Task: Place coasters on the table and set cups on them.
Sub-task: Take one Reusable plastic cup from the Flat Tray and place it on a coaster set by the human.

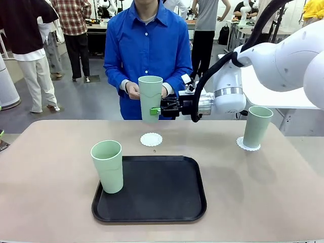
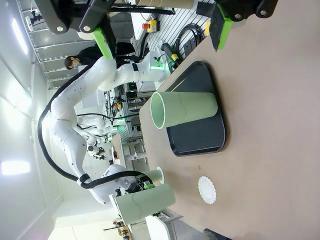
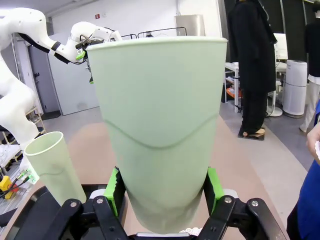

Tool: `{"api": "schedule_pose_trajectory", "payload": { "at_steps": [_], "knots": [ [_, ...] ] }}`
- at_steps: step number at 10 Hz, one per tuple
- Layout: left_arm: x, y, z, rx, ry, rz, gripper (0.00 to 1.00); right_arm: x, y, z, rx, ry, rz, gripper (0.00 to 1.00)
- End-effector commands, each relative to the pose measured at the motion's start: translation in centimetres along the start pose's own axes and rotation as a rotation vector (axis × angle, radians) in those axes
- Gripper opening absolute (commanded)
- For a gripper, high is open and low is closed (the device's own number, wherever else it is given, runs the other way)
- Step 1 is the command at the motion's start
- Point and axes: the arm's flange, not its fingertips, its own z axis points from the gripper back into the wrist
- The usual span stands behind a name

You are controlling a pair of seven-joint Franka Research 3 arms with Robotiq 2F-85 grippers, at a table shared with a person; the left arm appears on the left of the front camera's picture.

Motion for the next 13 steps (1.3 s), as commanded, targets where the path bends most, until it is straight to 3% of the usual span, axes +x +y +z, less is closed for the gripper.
{"api": "schedule_pose_trajectory", "payload": {
  "at_steps": [1,3,5,7,9,13],
  "knots": [
    [-0.1,-0.1,0.0,-0.012,-0.004,-0.008,1.0,0.3,0.6,0.0,0.003,0.002,-0.001,0.79],
    [-0.1,-0.1,0.0,-0.012,-0.004,-0.008,1.0,0.0,0.0,0.0,0.0,0.0,0.001,0.79],
    [-0.1,-0.1,0.0,-0.012,-0.004,-0.008,1.0,-0.8,-1.8,0.0,0.139,-0.02,0.003,0.79],
    [-0.1,-0.1,0.0,-0.012,-0.004,-0.008,1.0,-1.6,-3.1,0.3,0.167,-0.051,0.012,0.79],
    [-0.1,-0.1,0.0,-0.012,-0.004,-0.008,1.0,-2.7,-4.3,0.4,0.138,-0.05,0.026,0.79],
    [-0.1,-0.1,0.0,-0.012,-0.004,-0.008,1.0,-5.5,-6.8,-0.7,0.068,0.057,0.031,0.79]
  ]
}}
